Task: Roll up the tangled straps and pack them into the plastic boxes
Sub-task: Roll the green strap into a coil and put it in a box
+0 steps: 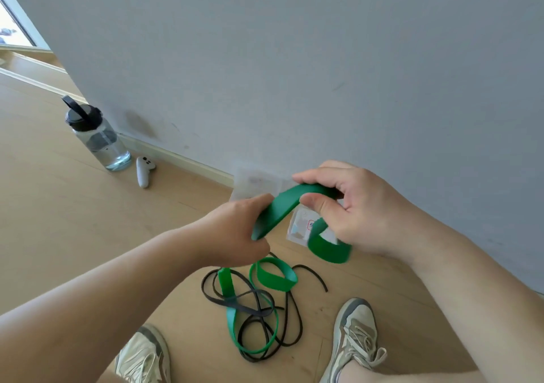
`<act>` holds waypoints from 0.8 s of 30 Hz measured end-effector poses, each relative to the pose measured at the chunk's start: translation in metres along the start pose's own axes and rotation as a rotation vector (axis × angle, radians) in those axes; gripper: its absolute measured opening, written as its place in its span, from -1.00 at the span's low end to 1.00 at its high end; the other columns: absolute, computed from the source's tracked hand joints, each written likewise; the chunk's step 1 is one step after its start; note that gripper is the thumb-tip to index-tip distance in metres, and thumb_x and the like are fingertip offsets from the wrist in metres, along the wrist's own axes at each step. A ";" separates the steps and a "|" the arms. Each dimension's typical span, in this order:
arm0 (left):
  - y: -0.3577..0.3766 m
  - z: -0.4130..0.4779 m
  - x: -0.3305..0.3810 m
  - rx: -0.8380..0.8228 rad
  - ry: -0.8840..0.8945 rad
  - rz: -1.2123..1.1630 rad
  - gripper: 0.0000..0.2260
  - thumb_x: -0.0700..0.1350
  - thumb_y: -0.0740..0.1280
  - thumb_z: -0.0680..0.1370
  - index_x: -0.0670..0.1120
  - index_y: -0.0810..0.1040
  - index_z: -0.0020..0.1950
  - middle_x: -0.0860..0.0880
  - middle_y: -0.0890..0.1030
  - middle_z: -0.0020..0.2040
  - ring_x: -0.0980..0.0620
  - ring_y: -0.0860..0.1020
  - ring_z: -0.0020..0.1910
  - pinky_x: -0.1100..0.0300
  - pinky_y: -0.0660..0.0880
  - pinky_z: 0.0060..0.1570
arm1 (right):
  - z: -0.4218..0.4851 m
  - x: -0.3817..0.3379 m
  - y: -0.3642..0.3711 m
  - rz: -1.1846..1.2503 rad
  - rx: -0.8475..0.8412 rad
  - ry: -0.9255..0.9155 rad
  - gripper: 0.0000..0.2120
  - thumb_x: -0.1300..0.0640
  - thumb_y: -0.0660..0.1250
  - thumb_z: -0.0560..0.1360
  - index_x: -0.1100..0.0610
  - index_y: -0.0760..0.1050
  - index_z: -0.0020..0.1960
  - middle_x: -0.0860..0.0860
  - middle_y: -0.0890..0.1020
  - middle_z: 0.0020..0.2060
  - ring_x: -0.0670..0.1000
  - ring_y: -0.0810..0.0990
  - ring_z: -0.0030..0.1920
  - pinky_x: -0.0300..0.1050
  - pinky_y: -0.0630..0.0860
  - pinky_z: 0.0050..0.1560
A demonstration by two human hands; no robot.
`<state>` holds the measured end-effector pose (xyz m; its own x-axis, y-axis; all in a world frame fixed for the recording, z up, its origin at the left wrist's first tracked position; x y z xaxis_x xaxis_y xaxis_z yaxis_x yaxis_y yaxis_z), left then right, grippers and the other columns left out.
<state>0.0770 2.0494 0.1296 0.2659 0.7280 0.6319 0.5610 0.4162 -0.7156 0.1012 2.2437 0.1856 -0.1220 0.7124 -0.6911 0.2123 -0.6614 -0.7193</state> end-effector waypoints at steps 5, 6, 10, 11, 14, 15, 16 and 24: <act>-0.029 -0.002 0.007 0.227 0.052 -0.410 -0.71 -0.25 0.47 0.53 -0.02 0.49 0.16 -0.06 0.72 -0.09 -0.10 0.70 -0.11 0.01 0.66 -0.04 | -0.008 0.018 -0.019 -0.071 -0.079 0.159 -0.70 0.04 0.29 0.66 -0.30 0.55 0.30 -0.15 0.61 0.09 -0.13 0.62 -0.02 -0.25 0.55 0.10; -0.038 -0.005 0.014 0.280 0.069 -0.512 -0.71 -0.27 0.50 0.52 -0.06 0.51 0.15 -0.07 0.73 -0.07 -0.11 0.72 -0.09 0.03 0.68 -0.03 | -0.010 0.021 -0.019 -0.050 -0.113 0.194 -0.67 0.04 0.29 0.66 -0.37 0.51 0.28 -0.16 0.63 0.09 -0.08 0.65 0.02 -0.11 0.58 0.16; -0.048 -0.018 0.035 0.379 0.176 -0.622 -0.79 -0.26 0.52 0.51 -0.08 0.60 0.07 -0.01 0.75 -0.06 -0.07 0.73 -0.03 -0.06 0.66 0.11 | -0.012 0.016 -0.018 0.078 -0.139 0.167 -0.61 0.07 0.38 0.60 -0.37 0.47 0.28 -0.16 0.67 0.07 -0.09 0.64 0.11 0.09 0.56 0.27; -0.046 -0.020 0.038 0.375 0.196 -0.604 -0.80 -0.25 0.51 0.52 -0.06 0.58 0.07 -0.01 0.75 -0.05 -0.09 0.73 -0.03 -0.10 0.65 0.11 | -0.011 0.011 -0.016 0.116 -0.143 0.135 -0.58 0.08 0.43 0.57 -0.33 0.48 0.32 -0.18 0.67 0.13 -0.17 0.60 0.21 0.05 0.51 0.35; -0.037 -0.019 0.042 0.348 0.235 -0.535 -0.78 -0.18 0.51 0.54 0.01 0.49 -0.01 -0.07 0.73 -0.07 -0.21 0.69 -0.10 -0.20 0.63 -0.02 | -0.009 -0.001 -0.012 0.303 -0.080 0.075 -0.43 0.10 0.54 0.50 -0.18 0.46 0.44 -0.17 0.65 0.25 -0.19 0.52 0.37 0.02 0.37 0.50; -0.036 -0.019 0.042 0.359 0.244 -0.488 -0.77 -0.15 0.51 0.53 0.02 0.46 -0.05 -0.12 0.70 -0.09 -0.26 0.65 -0.13 -0.20 0.61 -0.09 | -0.008 -0.003 -0.012 0.353 -0.047 0.064 -0.44 0.12 0.54 0.49 -0.14 0.48 0.43 -0.14 0.67 0.23 -0.15 0.57 0.35 0.04 0.40 0.49; -0.036 -0.018 0.042 0.377 0.249 -0.444 -0.76 -0.13 0.51 0.52 0.03 0.43 -0.08 -0.16 0.67 -0.13 -0.30 0.62 -0.15 -0.20 0.59 -0.15 | -0.006 -0.005 -0.011 0.363 -0.021 0.050 -0.49 0.13 0.54 0.50 -0.14 0.53 0.39 -0.13 0.70 0.19 -0.14 0.61 0.29 0.04 0.45 0.45; -0.034 -0.008 0.028 0.345 0.221 -0.318 -0.69 -0.10 0.54 0.48 0.10 0.40 -0.04 -0.10 0.65 -0.17 -0.19 0.60 -0.19 -0.16 0.58 -0.13 | 0.002 -0.008 -0.004 0.281 0.061 0.044 -0.67 0.20 0.47 0.55 -0.12 0.65 0.24 -0.17 0.76 -0.04 -0.17 0.73 0.00 -0.27 0.63 0.10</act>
<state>0.0719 2.0517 0.1739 0.3044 0.4194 0.8552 0.3595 0.7809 -0.5109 0.0996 2.2404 0.1940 -0.0243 0.5079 -0.8611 0.1729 -0.8462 -0.5040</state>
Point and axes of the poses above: each hand's wrist, its own z-axis towards the middle knuckle, its own y-axis out of the palm, x = y × z, the point moved 3 cm from there along z, towards the middle knuckle
